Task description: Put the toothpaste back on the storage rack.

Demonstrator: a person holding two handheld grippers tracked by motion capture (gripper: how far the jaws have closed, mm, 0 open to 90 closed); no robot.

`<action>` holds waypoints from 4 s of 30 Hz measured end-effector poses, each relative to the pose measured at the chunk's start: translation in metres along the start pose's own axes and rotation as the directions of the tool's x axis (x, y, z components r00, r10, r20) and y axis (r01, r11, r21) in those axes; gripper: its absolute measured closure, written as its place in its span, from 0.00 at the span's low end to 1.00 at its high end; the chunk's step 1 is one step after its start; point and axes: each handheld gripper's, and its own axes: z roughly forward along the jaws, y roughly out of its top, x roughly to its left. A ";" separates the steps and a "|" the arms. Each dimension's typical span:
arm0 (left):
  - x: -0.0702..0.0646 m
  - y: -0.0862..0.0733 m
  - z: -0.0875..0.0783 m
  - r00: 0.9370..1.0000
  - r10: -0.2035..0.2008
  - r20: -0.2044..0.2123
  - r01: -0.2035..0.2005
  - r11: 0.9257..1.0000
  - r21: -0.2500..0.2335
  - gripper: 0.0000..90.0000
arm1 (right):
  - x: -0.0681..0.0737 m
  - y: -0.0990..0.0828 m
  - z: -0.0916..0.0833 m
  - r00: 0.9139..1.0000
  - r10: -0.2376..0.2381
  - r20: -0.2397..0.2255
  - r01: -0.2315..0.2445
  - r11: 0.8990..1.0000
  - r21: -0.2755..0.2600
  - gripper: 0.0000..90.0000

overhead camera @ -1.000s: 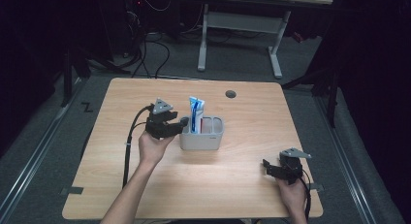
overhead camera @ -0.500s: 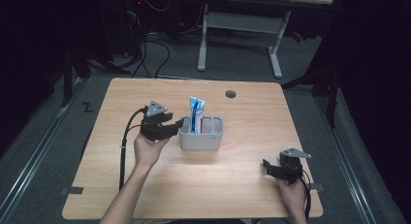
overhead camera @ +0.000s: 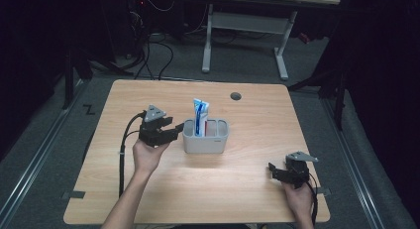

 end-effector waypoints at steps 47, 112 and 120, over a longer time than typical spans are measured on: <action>0.022 -0.027 -0.038 0.996 -0.062 -0.065 0.060 0.998 -0.032 0.53 | 0.000 0.000 0.000 1.000 0.001 0.000 -0.001 1.000 -0.001 0.27; 0.033 -0.072 -0.062 0.988 -0.124 -0.095 0.122 0.992 -0.024 0.53 | 0.000 0.000 0.000 1.000 -0.001 0.002 0.001 1.000 0.001 0.27; 0.035 -0.079 -0.061 0.986 -0.129 -0.103 0.130 0.992 -0.004 0.53 | 0.000 0.000 0.000 1.000 -0.001 0.002 0.001 1.000 0.000 0.27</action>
